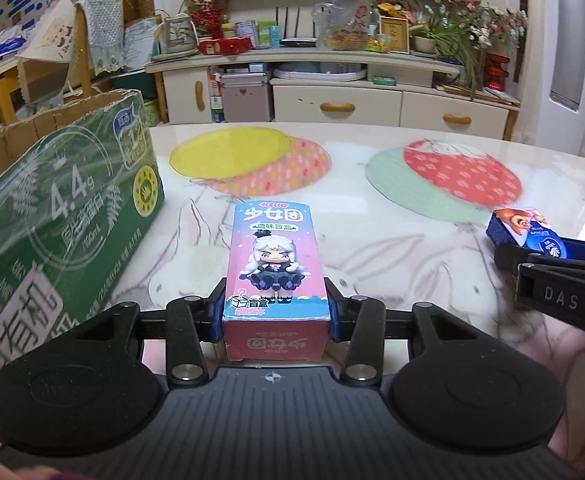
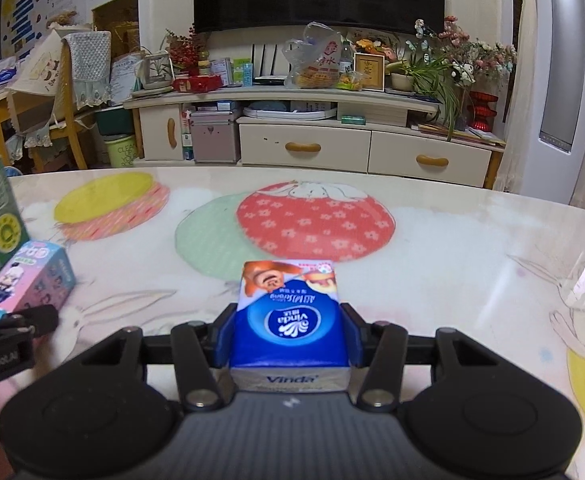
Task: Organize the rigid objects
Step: 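Lift pink carton and tissue pack and carry both toward the cardboard box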
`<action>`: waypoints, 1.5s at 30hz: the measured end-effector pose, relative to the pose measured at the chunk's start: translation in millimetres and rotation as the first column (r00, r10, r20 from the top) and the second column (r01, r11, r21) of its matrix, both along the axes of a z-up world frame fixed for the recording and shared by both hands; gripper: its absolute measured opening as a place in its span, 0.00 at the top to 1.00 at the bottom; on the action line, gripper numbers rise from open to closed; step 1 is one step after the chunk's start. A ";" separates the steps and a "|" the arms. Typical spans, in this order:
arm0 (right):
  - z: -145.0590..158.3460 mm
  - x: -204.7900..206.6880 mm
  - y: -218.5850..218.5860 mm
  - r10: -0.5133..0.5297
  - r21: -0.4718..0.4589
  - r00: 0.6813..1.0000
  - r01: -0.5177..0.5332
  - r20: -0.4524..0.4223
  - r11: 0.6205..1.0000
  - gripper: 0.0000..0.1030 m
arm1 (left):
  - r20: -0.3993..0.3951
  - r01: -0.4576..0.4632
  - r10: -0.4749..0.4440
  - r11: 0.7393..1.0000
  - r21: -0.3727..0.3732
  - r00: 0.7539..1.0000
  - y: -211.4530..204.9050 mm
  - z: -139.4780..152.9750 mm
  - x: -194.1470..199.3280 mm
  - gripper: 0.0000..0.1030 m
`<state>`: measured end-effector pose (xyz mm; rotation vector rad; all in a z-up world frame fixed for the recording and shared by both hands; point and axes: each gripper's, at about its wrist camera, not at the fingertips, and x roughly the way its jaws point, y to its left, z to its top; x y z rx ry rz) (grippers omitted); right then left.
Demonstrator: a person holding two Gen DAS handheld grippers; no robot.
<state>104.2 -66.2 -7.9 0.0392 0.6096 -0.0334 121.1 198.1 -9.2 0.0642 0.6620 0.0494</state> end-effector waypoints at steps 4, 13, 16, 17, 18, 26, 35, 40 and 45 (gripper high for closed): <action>-0.3 -18.1 4.4 0.006 -0.015 1.000 -0.006 0.002 1.000 0.50 | -0.006 0.023 -0.023 1.000 0.003 1.000 -0.7 -0.2 -10.3 0.47; -3.5 -50.9 10.8 0.004 -0.037 1.000 -0.005 -0.014 0.999 0.50 | -0.004 0.068 -0.068 0.998 0.002 0.998 -0.1 2.8 -33.2 0.47; -1.2 -61.8 12.1 0.003 -0.035 1.000 -0.003 -0.015 0.999 0.50 | -0.002 0.083 -0.083 0.996 -0.005 0.997 2.3 4.8 -40.4 0.47; 0.5 -65.7 12.7 0.002 -0.033 1.000 -0.002 -0.012 0.999 0.50 | 0.002 0.088 -0.088 0.996 -0.007 0.996 3.2 6.2 -42.5 0.47; 1.9 -69.5 13.0 0.001 -0.030 1.000 -0.001 -0.008 1.000 0.50 | 0.008 0.094 -0.094 0.996 -0.007 0.996 3.6 7.6 -44.0 0.47; 14.8 -101.8 24.4 0.007 -0.009 1.000 -0.007 0.002 1.000 0.50 | 0.045 0.112 -0.111 0.993 -0.031 0.993 15.4 25.0 -78.8 0.47; 24.5 -149.0 44.1 0.046 -0.030 0.999 -0.046 0.023 0.999 0.50 | 0.086 0.089 -0.087 0.996 -0.021 0.992 15.0 47.0 -139.8 0.47; 33.9 -176.8 49.9 0.062 -0.025 0.997 -0.061 0.039 0.998 0.50 | 0.112 0.103 -0.099 0.994 -0.029 0.989 10.4 63.0 -164.2 0.47; 38.4 -192.0 60.8 0.078 -0.066 0.996 -0.075 0.044 0.995 0.50 | 0.142 0.142 -0.135 0.989 -0.037 0.981 14.6 78.5 -174.8 0.47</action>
